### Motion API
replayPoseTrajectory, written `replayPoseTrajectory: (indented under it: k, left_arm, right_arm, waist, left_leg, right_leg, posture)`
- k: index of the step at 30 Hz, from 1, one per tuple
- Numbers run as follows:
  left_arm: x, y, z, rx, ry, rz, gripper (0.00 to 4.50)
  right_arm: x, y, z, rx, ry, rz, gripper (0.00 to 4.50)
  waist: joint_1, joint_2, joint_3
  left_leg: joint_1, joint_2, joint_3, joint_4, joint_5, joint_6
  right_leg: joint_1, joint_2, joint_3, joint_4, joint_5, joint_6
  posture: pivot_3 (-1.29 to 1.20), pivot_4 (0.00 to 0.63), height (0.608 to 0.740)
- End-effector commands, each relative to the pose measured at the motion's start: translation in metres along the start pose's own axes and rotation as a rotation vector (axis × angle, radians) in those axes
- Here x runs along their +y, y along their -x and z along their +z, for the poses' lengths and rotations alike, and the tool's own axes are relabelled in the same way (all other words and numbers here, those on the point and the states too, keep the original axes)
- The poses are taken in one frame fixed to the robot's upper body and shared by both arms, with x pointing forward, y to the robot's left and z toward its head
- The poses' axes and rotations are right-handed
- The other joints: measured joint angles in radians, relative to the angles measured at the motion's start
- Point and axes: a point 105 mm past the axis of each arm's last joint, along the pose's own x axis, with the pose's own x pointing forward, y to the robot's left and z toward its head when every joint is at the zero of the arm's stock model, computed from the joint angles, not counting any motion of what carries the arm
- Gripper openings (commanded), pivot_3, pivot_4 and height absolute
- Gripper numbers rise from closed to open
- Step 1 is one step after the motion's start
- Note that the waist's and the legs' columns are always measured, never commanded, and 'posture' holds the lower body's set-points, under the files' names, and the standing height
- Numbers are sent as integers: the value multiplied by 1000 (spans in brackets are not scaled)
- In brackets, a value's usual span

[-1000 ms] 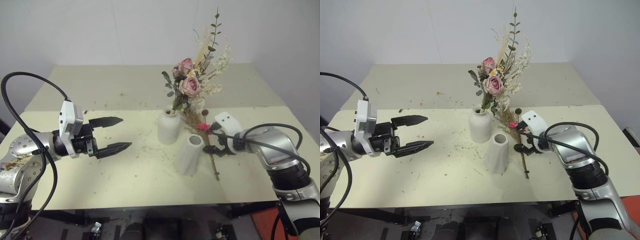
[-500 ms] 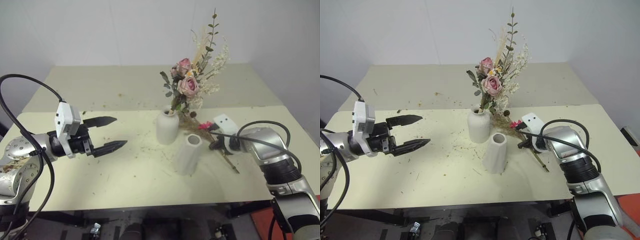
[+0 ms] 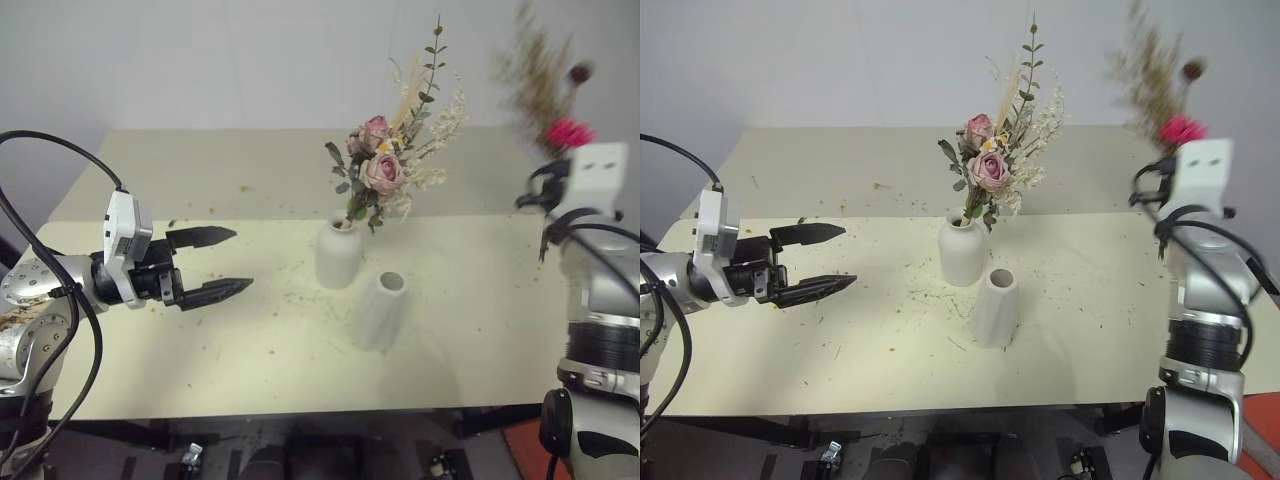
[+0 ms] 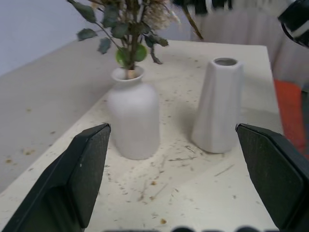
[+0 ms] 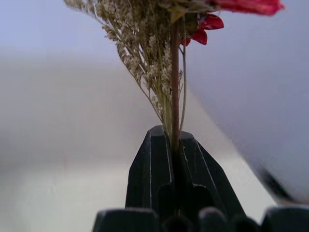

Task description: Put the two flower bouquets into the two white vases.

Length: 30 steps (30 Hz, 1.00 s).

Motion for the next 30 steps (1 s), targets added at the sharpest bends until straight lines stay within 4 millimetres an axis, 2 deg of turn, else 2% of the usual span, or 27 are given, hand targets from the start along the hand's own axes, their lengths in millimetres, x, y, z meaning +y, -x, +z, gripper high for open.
replayPoseTrajectory:
  k: [1,5,7,9,13,19,24,30]
  left_arm:
    - [-6,3,6,2,-9,-69,4500]
    - [-8,7,-1,70,-18,-115,4500]
    - [-9,7,-2,89,-25,-126,4500]
    - [-8,7,-3,97,-35,-125,4500]
    - [-10,5,0,87,-41,-117,4500]
    - [-11,7,0,90,-42,-100,4500]
    - [-12,10,2,92,-44,-80,4500]
    - [-14,12,2,94,-42,-60,4500]
  right_arm:
    - [26,32,60,-287,-254,273,20]
    - [71,66,87,-426,-431,589,20]
    - [95,79,93,-454,-543,728,20]
    - [114,87,93,-441,-632,843,20]
    - [147,107,72,-374,-607,1053,20]
    - [164,111,44,-305,-558,1181,20]
    - [163,102,36,-293,-548,1181,20]
    - [172,103,24,-284,-542,1188,20]
  waist:
    - [-3,0,0]
    - [-4,0,0]
    - [-4,0,0]
    - [-3,0,0]
    - [2,0,0]
    - [3,0,0]
    - [1,0,0]
    - [1,0,0]
  left_leg:
    - [1,1,0,0,0,0]
    - [3,5,2,0,0,0]
    - [5,7,4,0,0,0]
    - [6,9,5,0,0,0]
    - [6,9,6,0,0,0]
    - [5,9,7,0,-1,0]
    - [6,10,7,0,-1,0]
    - [6,10,8,-1,-1,0]
  right_leg:
    - [1,1,0,0,0,0]
    - [1,5,2,0,0,-1]
    - [1,8,4,0,1,-1]
    - [2,9,5,0,1,-2]
    - [1,10,6,0,1,-2]
    - [0,10,6,0,1,-2]
    - [0,10,7,0,1,-2]
    - [0,10,7,0,1,-2]
  posture:
    - [0,150,740]
    - [0,150,740]
    - [0,150,740]
    - [0,150,740]
    - [0,150,740]
    - [0,150,740]
    - [0,150,740]
    - [0,150,740]
